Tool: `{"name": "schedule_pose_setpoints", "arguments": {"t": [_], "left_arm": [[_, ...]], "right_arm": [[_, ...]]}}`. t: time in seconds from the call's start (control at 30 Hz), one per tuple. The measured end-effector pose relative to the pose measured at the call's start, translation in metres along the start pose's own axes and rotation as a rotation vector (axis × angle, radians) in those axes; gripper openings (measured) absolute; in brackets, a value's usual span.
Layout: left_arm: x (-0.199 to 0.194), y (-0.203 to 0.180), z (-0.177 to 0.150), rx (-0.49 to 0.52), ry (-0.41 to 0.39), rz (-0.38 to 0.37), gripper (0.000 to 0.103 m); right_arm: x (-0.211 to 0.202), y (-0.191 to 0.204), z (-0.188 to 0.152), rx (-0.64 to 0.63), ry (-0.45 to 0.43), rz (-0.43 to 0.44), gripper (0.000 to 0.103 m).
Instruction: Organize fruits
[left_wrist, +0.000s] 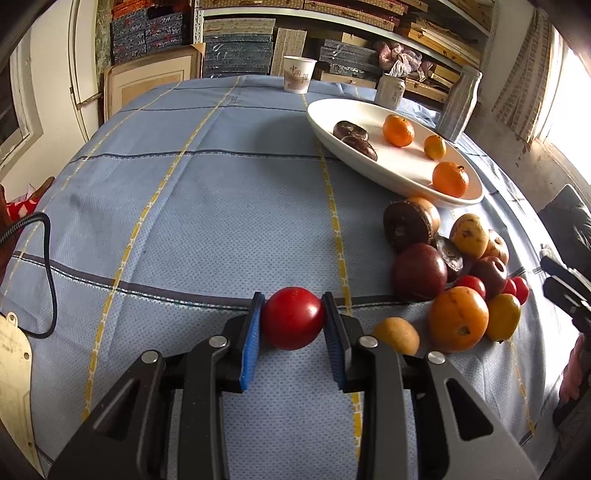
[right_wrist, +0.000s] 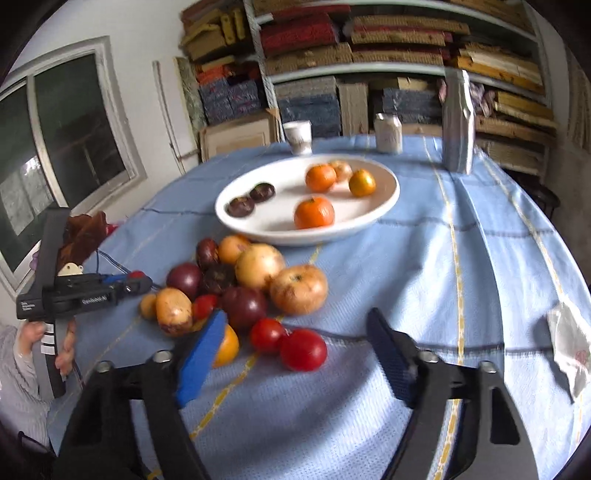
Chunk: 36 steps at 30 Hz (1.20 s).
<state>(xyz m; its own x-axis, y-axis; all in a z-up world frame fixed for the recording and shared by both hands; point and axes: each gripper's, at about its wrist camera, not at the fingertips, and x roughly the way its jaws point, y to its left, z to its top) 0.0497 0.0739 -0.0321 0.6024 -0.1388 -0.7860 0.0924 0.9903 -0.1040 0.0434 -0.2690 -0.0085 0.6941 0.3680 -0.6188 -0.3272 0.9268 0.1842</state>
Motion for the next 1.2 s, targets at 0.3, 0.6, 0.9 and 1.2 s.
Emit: {"name": "schedule_pose_setpoints", "arguments": {"t": [0.3, 0.6, 0.9, 1.2], "left_arm": [[0.001, -0.002, 0.0, 0.005, 0.002, 0.003, 0.031], [0.001, -0.002, -0.001, 0.007, 0.002, 0.003, 0.031], [0.003, -0.003, -0.001, 0.016, 0.006, 0.006, 0.031], [0.0, -0.005, -0.001, 0.02, -0.008, -0.028, 0.031]], "right_arm": [[0.008, -0.009, -0.007, 0.039, 0.082, 0.001, 0.038], [0.022, -0.006, -0.009, 0.027, 0.155, 0.013, 0.037], [0.029, -0.007, -0.009, 0.044, 0.184, 0.037, 0.033], [0.021, -0.014, -0.008, 0.092, 0.137, 0.081, 0.031]]}}
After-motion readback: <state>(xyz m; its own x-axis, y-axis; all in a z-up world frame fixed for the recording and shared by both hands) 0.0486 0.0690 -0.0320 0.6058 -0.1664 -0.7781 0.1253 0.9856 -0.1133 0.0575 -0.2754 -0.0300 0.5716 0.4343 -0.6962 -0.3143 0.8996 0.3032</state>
